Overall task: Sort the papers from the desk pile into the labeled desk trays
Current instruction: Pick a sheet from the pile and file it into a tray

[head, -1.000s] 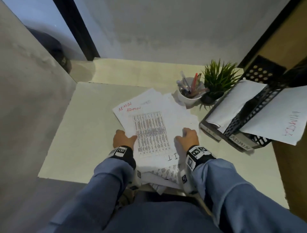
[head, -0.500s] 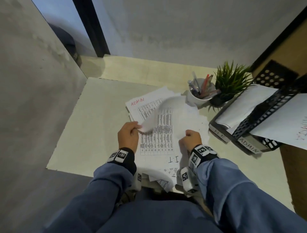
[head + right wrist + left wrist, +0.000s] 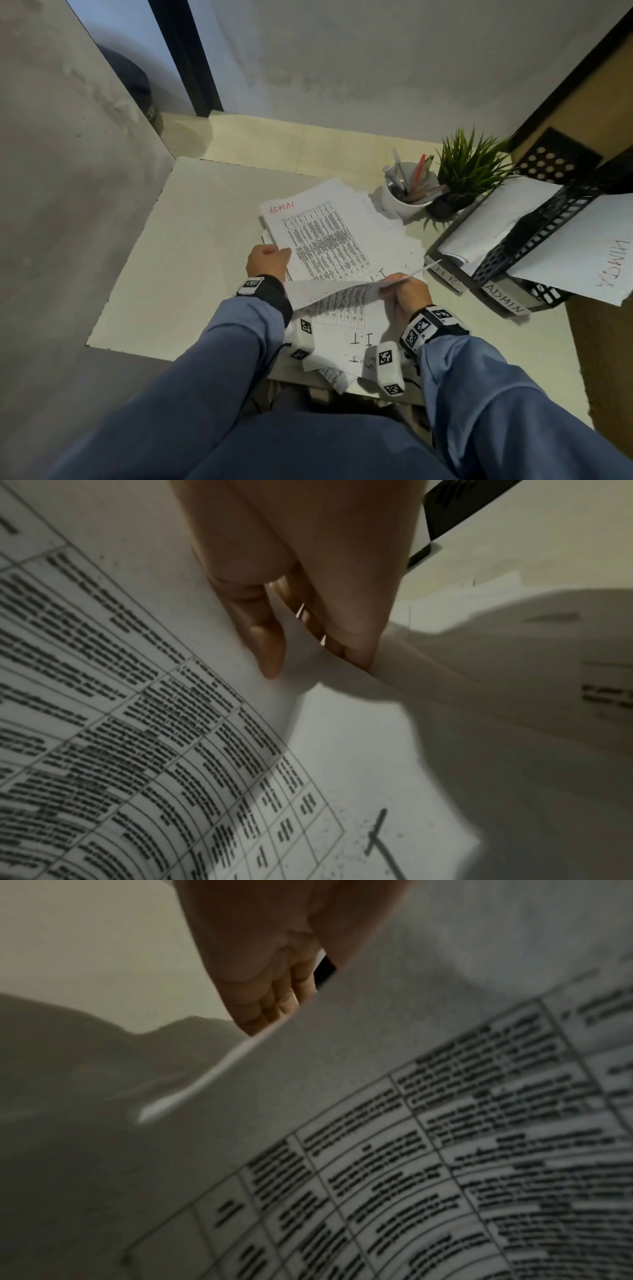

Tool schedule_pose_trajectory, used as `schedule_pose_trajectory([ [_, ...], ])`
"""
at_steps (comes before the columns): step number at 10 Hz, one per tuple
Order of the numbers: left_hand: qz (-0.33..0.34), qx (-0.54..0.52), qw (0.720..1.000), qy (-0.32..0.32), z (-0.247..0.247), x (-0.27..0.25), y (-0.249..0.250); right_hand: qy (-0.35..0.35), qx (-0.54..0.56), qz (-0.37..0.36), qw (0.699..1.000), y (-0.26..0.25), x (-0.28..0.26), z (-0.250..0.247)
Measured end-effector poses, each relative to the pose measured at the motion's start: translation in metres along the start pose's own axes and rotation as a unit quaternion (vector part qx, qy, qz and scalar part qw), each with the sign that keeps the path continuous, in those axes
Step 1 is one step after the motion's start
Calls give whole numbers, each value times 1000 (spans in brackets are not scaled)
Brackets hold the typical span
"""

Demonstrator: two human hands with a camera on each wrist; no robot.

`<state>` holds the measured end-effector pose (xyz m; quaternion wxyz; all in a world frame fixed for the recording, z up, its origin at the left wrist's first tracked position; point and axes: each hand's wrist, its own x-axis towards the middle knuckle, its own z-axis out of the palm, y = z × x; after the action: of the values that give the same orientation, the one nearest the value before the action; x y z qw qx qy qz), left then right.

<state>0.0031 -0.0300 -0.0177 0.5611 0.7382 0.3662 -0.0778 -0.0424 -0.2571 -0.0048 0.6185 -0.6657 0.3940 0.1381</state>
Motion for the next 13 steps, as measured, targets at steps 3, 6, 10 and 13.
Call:
schedule_pose_trajectory([
  [3,141,138,980,-13,-5,7,0,-7,34,-5,999,7,6,-4],
  [6,195,2,981,-17,-25,-2,7,22,-20,-60,998,-8,-5,-11],
  [10,21,-66,976,-209,-8,-17,3,102,-29,-64,992,-10,6,-11],
  [13,7,108,989,-105,9,10,-11,47,-43,-18,998,-1,6,-17],
])
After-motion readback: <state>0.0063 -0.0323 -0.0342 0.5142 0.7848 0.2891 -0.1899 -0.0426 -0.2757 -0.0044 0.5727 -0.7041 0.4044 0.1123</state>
